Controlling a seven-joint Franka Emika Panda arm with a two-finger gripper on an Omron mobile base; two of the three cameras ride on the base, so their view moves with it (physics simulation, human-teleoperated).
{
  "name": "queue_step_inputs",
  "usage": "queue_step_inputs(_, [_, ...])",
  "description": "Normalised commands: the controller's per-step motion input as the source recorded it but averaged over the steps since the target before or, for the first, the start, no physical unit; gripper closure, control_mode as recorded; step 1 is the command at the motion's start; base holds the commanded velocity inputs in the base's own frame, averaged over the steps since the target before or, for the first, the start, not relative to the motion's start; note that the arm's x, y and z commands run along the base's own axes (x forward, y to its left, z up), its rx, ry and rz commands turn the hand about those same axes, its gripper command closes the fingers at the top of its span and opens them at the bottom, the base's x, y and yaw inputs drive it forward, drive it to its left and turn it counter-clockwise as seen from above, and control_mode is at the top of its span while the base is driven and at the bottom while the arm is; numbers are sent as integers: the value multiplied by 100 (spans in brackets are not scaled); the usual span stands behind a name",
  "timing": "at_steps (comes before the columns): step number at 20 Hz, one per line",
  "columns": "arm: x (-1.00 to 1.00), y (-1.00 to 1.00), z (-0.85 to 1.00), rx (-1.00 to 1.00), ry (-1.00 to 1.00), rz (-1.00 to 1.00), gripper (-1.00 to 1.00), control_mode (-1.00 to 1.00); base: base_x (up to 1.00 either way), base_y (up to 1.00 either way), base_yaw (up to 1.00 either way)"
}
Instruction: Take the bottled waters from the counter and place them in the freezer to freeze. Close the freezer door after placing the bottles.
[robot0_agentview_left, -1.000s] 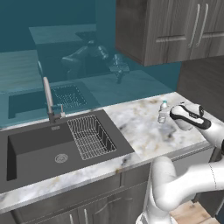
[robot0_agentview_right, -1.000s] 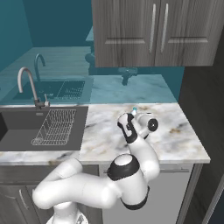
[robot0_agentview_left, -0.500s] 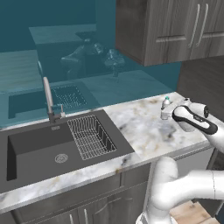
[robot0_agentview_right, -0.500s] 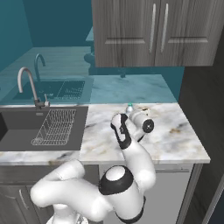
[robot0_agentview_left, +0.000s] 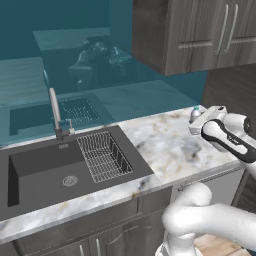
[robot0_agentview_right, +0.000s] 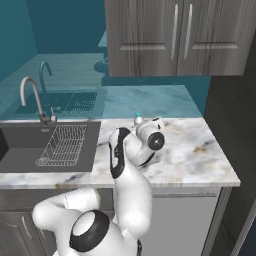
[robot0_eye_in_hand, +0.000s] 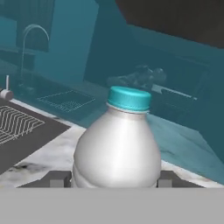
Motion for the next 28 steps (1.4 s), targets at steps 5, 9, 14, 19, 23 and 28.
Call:
queue_step_inputs(5, [-90, 0, 77, 0, 26, 0, 100, -100, 0, 0, 0])
queue_step_inputs(9, [-100, 1, 54, 0, 27, 0, 100, -100, 0, 0, 0])
queue_step_inputs(14, [-98, 3, 10, 8, 21, 10, 100, -100, 0, 0, 0])
queue_step_inputs(19, [-89, 20, 0, 8, 0, 25, 100, -100, 0, 0, 0])
queue_step_inputs(23, [-91, 12, 8, 3, -17, 34, 100, -100, 0, 0, 0])
queue_step_inputs(28, [-71, 21, 16, 0, -22, 35, 100, -100, 0, 0, 0])
